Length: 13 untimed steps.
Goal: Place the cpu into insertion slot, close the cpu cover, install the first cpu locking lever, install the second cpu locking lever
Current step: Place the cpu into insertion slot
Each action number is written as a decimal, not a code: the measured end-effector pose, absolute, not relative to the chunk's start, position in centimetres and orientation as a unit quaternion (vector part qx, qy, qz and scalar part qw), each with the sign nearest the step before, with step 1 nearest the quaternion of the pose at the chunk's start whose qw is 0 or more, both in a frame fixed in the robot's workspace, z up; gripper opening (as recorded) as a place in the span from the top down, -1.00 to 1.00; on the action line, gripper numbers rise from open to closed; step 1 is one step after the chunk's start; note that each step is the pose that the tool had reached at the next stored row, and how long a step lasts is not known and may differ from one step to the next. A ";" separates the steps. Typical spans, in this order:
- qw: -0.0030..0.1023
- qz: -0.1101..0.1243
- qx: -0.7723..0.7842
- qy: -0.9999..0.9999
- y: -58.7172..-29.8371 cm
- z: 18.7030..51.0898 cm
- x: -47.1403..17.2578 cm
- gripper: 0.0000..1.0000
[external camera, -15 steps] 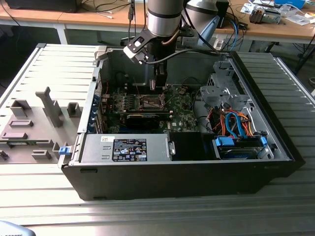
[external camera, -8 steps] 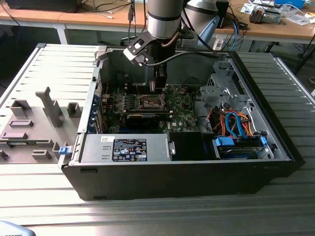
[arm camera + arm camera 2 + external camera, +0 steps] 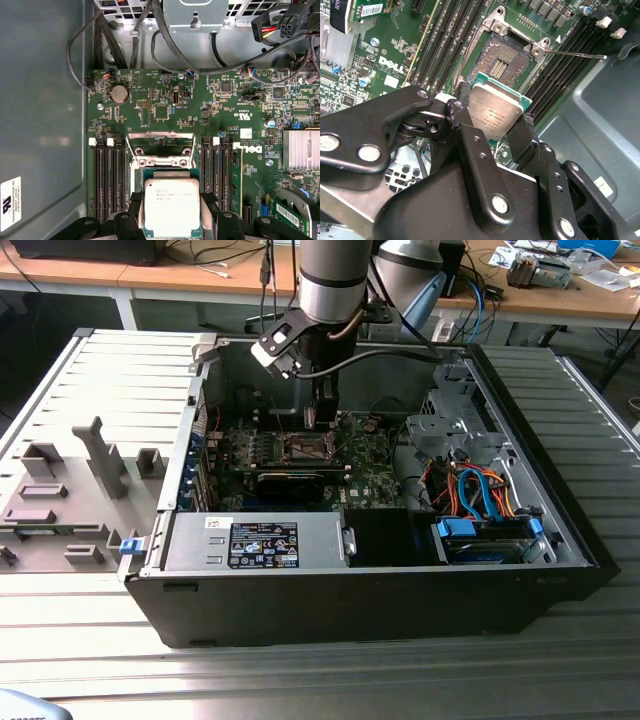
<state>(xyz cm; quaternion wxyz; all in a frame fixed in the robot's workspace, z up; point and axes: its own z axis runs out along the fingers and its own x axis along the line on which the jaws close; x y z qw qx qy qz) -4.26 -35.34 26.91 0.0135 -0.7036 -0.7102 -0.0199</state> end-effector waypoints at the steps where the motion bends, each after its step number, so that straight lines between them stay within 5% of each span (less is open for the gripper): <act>1: 0.013 -0.020 -0.704 -0.710 -35.3 26.9 -4.3 -0.08; 13: 0.014 -0.020 -0.704 -0.710 -35.3 24.2 -4.3 -0.08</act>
